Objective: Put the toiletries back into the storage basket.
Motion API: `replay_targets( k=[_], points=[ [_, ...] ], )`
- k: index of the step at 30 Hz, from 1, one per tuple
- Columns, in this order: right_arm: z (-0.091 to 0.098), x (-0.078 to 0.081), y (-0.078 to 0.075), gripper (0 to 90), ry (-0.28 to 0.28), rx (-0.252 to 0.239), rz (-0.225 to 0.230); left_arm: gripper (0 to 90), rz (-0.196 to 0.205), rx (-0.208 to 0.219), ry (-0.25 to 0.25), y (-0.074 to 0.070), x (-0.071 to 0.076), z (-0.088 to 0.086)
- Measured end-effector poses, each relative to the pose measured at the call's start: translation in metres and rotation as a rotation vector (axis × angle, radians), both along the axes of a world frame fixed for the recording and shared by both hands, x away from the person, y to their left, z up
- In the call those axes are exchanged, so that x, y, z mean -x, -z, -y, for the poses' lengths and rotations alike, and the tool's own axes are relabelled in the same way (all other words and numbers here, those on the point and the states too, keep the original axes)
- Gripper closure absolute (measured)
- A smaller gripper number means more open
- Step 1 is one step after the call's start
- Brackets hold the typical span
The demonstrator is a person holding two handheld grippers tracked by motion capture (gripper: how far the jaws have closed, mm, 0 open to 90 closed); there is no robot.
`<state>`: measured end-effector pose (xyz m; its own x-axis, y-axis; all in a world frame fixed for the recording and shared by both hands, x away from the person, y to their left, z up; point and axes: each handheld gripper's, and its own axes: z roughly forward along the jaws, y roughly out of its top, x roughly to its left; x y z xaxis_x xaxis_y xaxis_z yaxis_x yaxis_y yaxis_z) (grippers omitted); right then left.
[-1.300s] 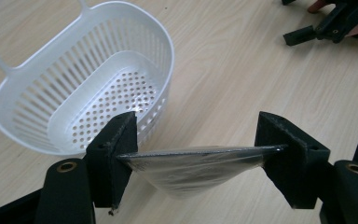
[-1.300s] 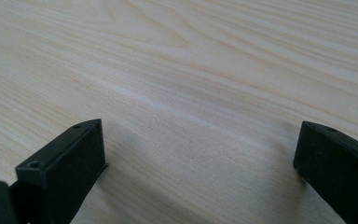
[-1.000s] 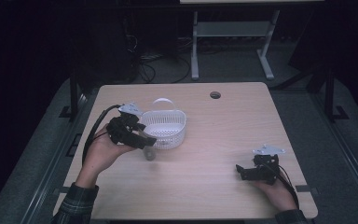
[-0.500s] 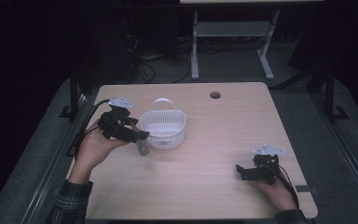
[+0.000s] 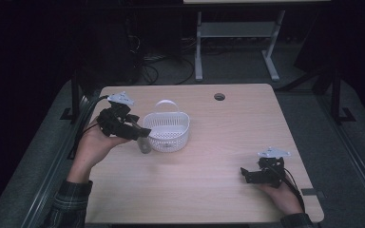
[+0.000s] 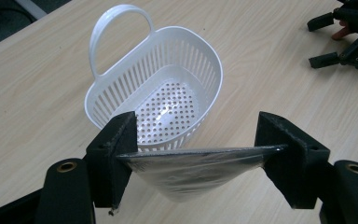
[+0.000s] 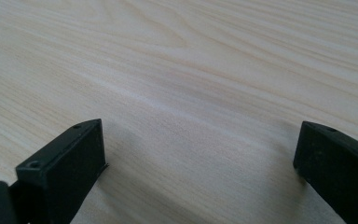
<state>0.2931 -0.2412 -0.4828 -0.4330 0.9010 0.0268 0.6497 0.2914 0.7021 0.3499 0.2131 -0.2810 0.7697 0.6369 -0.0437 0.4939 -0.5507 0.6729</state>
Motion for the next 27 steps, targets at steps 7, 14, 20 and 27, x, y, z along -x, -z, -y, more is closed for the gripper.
replay_targets(
  k=[7, 14, 20, 27],
  points=[
    [0.0, 0.0, 0.0, 1.4, 0.001, 0.0, -0.001, 29.7, 0.007, 0.002, 0.001, -0.008, -0.002, 0.0],
    [0.0, 0.0, 0.0, 1.4, 0.001, 0.0, -0.001, 29.7, 0.012, 0.003, 0.002, -0.014, -0.003, 0.002],
    [0.0, 0.0, 0.0, 1.4, 0.001, 0.0, -0.001, 29.7, 0.022, 0.002, 0.01, -0.023, -0.005, 0.003],
    [0.0, 0.0, 0.0, 1.4, 0.001, 0.0, -0.001, 29.7, 0.032, 0.013, 0.009, -0.03, -0.008, 0.006]
  ],
)
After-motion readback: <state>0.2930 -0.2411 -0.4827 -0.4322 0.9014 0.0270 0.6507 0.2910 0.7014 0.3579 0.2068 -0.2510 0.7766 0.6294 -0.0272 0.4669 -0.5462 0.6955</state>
